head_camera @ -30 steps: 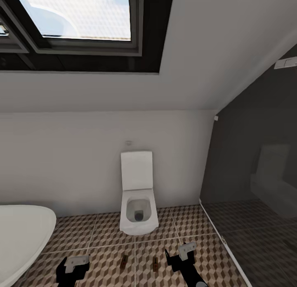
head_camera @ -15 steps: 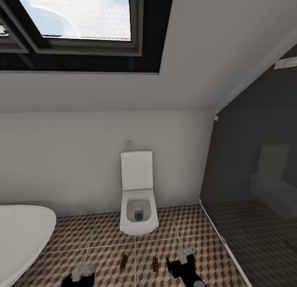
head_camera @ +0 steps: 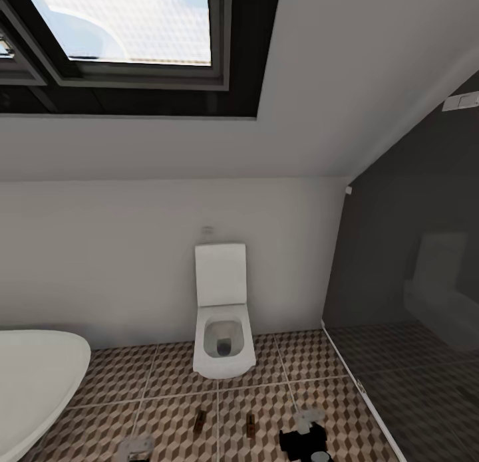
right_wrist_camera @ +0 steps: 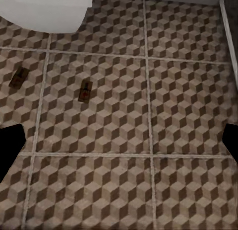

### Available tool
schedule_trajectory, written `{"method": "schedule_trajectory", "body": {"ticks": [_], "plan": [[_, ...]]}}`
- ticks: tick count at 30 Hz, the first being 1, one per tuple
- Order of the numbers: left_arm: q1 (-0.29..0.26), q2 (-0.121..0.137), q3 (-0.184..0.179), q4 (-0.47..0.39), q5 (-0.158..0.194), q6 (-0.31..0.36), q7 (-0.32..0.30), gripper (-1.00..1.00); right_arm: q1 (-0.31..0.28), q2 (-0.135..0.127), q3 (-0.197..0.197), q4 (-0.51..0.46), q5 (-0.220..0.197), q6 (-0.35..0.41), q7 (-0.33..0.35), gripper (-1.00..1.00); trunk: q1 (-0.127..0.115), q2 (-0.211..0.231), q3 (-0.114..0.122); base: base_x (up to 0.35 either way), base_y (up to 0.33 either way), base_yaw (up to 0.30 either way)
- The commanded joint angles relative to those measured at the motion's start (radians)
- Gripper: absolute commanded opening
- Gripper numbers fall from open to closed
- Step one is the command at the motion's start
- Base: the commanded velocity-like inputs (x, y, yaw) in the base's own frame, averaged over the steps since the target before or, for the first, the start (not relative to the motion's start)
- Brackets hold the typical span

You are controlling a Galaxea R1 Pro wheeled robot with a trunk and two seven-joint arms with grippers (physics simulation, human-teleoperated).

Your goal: Take the four mousetraps from the cabinet in the bathroom and place them on the bathroom floor. Make sure all four end up on the same floor surface, and ensure that at least two of them are either under or directly next to the same bathroom sink.

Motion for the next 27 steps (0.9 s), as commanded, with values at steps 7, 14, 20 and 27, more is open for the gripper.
{"method": "schedule_trajectory", "body": {"ticks": [7, 14, 20, 27], "plan": [[0.000, -0.001, 0.003, 0.006, 0.011, 0.037, 0.036, 1.00, 0.007, 0.001, 0.009, 0.001, -0.082, 0.029, -0.092, 1.00, 0.000, -0.001, 0.000, 0.000, 0.000, 0.000], [0.000, 0.004, 0.003, 0.007, 0.010, 0.038, 0.033, 1.00, 0.011, -0.007, 0.008, 0.001, -0.084, 0.133, -0.092, 1.00, 0.000, -0.001, 0.000, 0.000, 0.000, 0.000], [0.000, 0.005, 0.003, 0.007, 0.010, 0.034, 0.030, 1.00, 0.012, -0.010, 0.009, 0.000, -0.083, 0.144, -0.090, 1.00, 0.000, -0.001, 0.000, 0.000, 0.000, 0.000], [0.000, 0.005, 0.003, 0.007, 0.009, 0.033, 0.029, 1.00, 0.013, -0.011, 0.009, 0.000, -0.083, 0.146, -0.089, 1.00, 0.000, -0.001, 0.000, 0.000, 0.000, 0.000]]}}
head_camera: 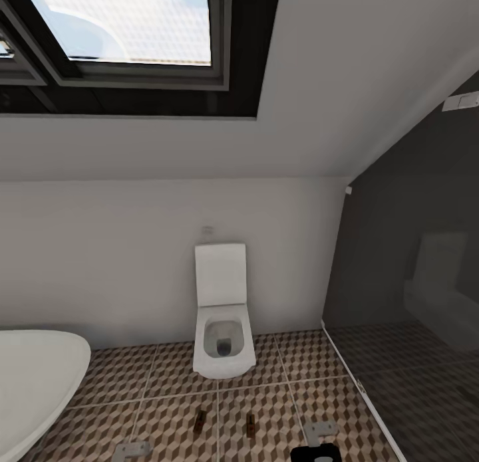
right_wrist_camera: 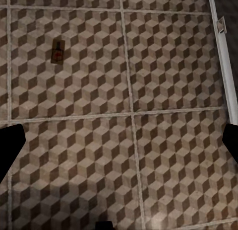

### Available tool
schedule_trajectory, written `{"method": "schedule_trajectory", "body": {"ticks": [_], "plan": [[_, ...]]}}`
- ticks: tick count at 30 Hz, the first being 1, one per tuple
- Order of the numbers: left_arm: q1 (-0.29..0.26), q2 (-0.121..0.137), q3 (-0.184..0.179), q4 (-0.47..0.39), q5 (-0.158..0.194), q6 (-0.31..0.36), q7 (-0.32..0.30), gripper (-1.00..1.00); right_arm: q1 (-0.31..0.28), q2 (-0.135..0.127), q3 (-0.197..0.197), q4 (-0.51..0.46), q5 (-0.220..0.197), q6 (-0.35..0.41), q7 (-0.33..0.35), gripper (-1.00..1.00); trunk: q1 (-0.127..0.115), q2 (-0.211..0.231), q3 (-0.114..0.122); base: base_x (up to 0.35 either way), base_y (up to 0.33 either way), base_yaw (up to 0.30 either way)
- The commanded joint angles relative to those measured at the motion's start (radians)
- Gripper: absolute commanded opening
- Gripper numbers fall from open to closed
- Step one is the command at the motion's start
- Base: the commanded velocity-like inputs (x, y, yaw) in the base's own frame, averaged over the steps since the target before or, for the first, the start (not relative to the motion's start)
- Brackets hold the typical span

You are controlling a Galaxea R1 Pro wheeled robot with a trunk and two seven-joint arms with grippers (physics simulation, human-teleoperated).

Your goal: Take the four mousetraps from the cabinet in the bathroom and place them on the bathroom floor. Make sure all four end up on the same floor surface, and ensure that at least two of them are either under or directly next to the same bathroom sink.

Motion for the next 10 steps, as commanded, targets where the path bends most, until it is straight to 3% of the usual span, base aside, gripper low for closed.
{"method": "schedule_trajectory", "body": {"ticks": [1, 10], "plan": [[-0.001, -0.001, -0.008, 0.003, 0.008, -0.004, 0.000, 1.00, 0.000, 0.000, 0.008, 0.001, -0.011, -0.003, -0.002, 1.00, 0.000, -0.001, 0.000, 0.000, 0.000, 0.000], [-0.001, -0.001, -0.008, 0.003, 0.008, -0.003, 0.000, 1.00, -0.001, 0.000, 0.008, 0.001, -0.011, -0.004, -0.002, 1.00, 0.000, -0.001, 0.000, 0.000, 0.000, 0.000]]}}
